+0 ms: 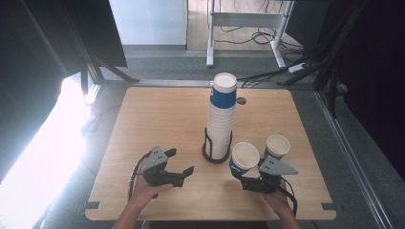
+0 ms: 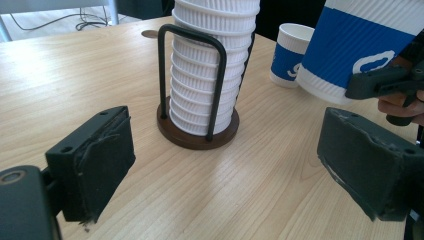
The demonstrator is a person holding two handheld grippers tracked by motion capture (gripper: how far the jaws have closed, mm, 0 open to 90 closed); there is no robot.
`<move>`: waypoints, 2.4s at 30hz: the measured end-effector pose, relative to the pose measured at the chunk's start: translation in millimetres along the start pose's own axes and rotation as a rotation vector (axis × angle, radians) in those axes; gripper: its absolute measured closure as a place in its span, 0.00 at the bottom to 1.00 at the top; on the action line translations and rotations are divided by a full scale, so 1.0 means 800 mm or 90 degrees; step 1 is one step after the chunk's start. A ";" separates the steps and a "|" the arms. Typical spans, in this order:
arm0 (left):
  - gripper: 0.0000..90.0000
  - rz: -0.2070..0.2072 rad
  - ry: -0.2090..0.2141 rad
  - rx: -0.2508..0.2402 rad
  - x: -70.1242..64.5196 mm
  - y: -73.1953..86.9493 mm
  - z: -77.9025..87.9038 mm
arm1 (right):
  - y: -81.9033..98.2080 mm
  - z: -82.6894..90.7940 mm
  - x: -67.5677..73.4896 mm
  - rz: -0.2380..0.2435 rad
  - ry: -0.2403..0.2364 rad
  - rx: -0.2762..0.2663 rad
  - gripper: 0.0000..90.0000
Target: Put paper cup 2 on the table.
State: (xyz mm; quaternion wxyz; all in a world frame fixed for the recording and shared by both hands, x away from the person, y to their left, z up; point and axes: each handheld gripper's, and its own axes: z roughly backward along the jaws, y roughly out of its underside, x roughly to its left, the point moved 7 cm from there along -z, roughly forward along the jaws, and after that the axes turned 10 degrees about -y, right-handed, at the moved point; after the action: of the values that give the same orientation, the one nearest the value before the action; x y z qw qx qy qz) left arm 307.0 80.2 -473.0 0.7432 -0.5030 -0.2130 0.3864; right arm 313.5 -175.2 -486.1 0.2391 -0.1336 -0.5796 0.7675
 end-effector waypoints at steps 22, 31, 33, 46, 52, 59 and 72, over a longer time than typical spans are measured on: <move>0.09 -0.010 -0.027 0.018 0.014 0.016 0.013 | 0.027 0.023 -0.026 -0.019 0.094 0.049 0.31; 0.09 -0.006 -0.030 0.035 0.015 0.024 0.009 | 0.060 0.018 -0.049 -0.057 0.130 0.107 0.31; 0.09 -0.004 -0.030 0.037 0.016 0.026 0.008 | 0.064 0.016 -0.052 -0.065 0.135 0.118 0.31; 0.09 -0.002 -0.028 0.037 0.015 0.026 0.010 | 0.086 -0.008 -0.064 -0.087 0.142 0.201 0.30; 0.10 -0.005 -0.022 0.038 0.007 0.026 0.008 | 0.088 -0.007 -0.065 -0.078 0.151 0.215 0.29; 0.10 -0.013 -0.012 0.043 -0.002 0.027 0.004 | 0.088 -0.005 -0.067 -0.084 0.163 0.220 0.15; 0.10 -0.017 0.007 0.040 -0.004 0.022 -0.002 | 0.055 0.047 -0.038 -0.098 0.163 0.099 0.15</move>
State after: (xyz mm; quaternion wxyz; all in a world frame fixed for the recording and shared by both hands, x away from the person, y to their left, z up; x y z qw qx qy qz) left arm 299.6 80.3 -489.6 0.7652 -0.4785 -0.2031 0.3798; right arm 312.2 -231.8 -518.9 0.3787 -0.1667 -0.4914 0.7664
